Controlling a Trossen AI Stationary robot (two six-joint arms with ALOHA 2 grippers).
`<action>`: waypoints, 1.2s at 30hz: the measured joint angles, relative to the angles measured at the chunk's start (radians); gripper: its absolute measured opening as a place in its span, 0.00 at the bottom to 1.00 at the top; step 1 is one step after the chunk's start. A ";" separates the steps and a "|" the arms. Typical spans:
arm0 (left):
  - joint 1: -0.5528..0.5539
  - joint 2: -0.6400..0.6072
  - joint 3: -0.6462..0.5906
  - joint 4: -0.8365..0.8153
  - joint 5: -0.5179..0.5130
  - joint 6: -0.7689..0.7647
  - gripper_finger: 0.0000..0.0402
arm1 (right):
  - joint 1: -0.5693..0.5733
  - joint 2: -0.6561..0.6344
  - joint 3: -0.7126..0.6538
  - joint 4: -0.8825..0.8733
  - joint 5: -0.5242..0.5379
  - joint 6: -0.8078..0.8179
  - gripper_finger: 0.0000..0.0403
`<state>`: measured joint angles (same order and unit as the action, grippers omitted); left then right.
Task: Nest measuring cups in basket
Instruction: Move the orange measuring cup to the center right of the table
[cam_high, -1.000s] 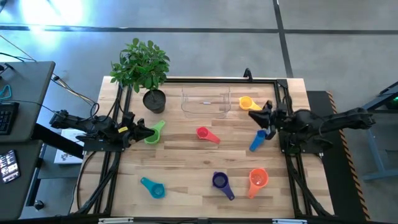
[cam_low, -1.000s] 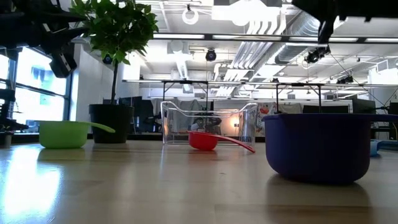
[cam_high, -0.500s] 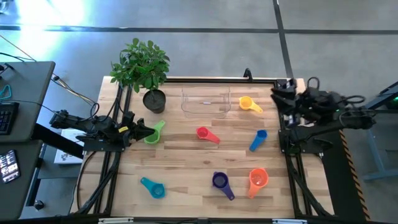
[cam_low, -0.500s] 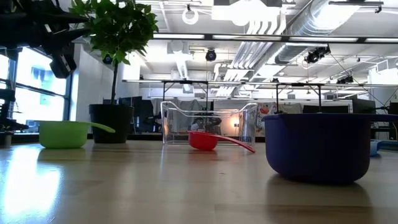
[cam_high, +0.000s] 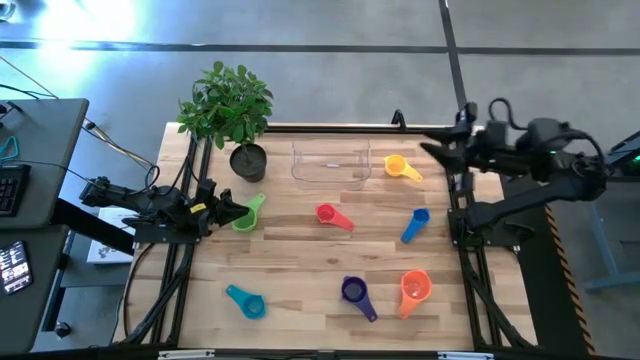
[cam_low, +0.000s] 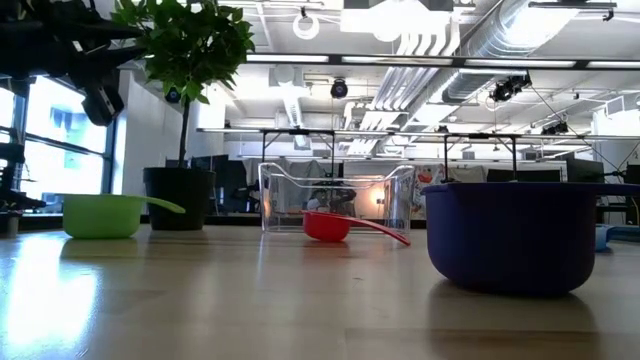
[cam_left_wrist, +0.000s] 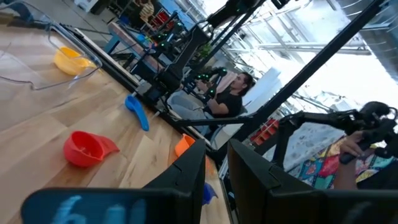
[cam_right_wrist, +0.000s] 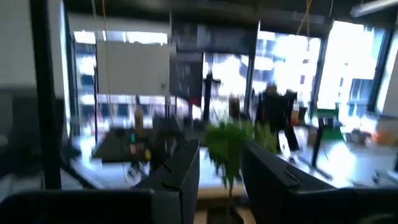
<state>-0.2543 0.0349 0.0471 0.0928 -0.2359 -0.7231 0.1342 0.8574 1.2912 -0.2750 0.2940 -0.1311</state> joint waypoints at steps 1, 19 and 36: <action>0.000 0.000 0.000 0.000 0.000 0.000 0.14 | 0.000 0.025 0.023 -0.044 0.010 0.000 0.27; 0.000 0.000 -0.001 -0.087 -0.003 -0.085 0.14 | 0.000 0.281 0.074 -0.548 -0.020 0.459 0.27; 0.000 0.000 -0.001 -0.112 -0.003 -0.085 0.14 | 0.142 0.448 0.073 -1.037 -0.206 0.635 0.27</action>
<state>-0.2542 0.0348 0.0463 -0.0197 -0.2386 -0.8085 0.2764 1.3059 1.3643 -1.3117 0.0880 0.5042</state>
